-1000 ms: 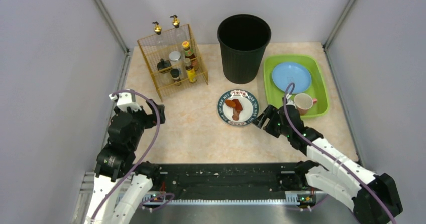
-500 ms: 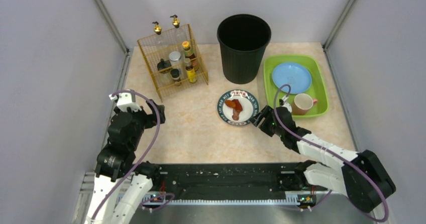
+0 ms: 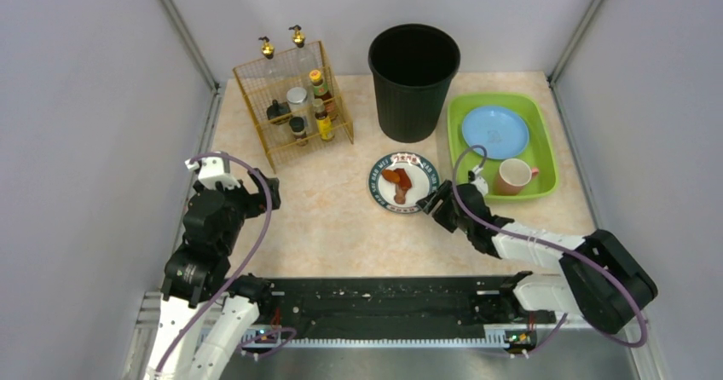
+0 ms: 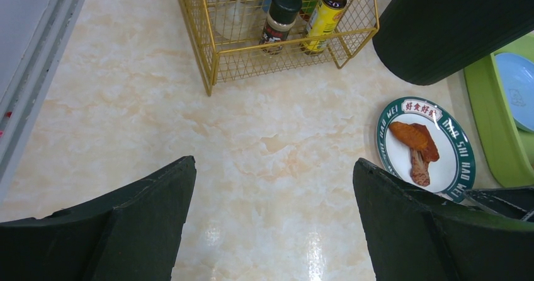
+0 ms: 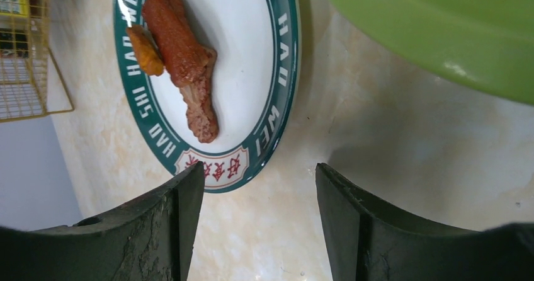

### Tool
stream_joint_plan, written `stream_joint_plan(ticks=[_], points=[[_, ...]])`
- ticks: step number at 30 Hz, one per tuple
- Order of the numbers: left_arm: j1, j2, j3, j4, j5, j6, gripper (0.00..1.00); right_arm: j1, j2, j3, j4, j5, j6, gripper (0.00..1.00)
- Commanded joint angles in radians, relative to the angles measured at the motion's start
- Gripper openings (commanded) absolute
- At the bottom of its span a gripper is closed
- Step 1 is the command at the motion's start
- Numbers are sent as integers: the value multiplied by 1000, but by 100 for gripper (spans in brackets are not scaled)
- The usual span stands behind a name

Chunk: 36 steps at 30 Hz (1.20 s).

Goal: Clear the kitchen counter

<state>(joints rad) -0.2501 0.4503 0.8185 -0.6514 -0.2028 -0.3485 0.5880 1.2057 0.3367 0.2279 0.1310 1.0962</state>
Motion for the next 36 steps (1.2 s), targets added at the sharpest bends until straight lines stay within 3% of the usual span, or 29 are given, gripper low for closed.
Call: stream_joint_plan(ticks=[1, 8, 18, 36], points=[[5, 8, -4, 33, -1, 8, 99, 41, 58, 1, 86, 52, 45, 64], [5, 9, -3, 33, 3, 8, 99, 68, 152, 20, 123, 79, 72, 63], [5, 7, -4, 33, 5, 8, 99, 70, 214, 5, 185, 134, 116, 51], [5, 15, -3, 32, 1, 8, 99, 69, 372, 7, 356, 98, 116, 15]])
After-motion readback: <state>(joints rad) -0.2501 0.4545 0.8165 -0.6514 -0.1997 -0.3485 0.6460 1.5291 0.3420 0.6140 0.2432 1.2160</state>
